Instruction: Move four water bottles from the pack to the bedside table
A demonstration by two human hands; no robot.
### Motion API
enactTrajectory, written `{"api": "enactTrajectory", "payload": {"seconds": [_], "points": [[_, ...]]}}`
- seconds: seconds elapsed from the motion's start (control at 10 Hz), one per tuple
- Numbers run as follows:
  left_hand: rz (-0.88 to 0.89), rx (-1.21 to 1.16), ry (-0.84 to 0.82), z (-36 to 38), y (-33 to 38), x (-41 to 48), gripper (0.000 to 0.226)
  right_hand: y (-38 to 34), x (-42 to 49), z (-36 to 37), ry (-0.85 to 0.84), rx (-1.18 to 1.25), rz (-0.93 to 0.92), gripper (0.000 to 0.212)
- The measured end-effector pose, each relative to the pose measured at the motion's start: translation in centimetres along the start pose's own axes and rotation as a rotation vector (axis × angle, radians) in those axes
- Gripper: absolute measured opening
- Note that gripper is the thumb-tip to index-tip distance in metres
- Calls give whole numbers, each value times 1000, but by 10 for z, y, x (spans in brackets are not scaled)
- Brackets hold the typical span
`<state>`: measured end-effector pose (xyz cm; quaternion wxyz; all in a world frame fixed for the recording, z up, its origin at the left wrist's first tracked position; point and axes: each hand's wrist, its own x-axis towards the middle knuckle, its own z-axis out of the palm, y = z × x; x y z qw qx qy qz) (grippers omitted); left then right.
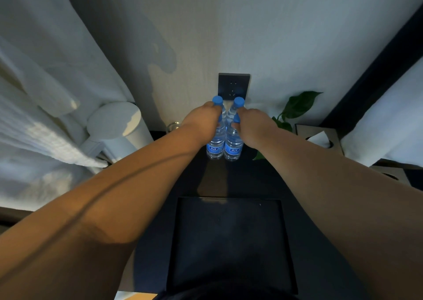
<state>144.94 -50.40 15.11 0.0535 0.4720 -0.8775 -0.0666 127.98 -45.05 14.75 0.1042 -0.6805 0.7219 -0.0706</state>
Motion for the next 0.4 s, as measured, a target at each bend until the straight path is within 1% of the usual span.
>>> {"api": "enactTrajectory", "payload": {"seconds": [0.1,0.2,0.3,0.4], "points": [[-13,-6,-16,1,0,1,37,0,-4,0,-13,0,-5,40],[-41,-49,-24,3,0,-2,47,-2,-10,-2,-16,15,1,48],[-68,-189,48,10,-2,-12,65,0,-15,2,22,86,13,57],[-173,-302,91,13,-2,-30,70,7,-24,4,31,141,41,56]]}}
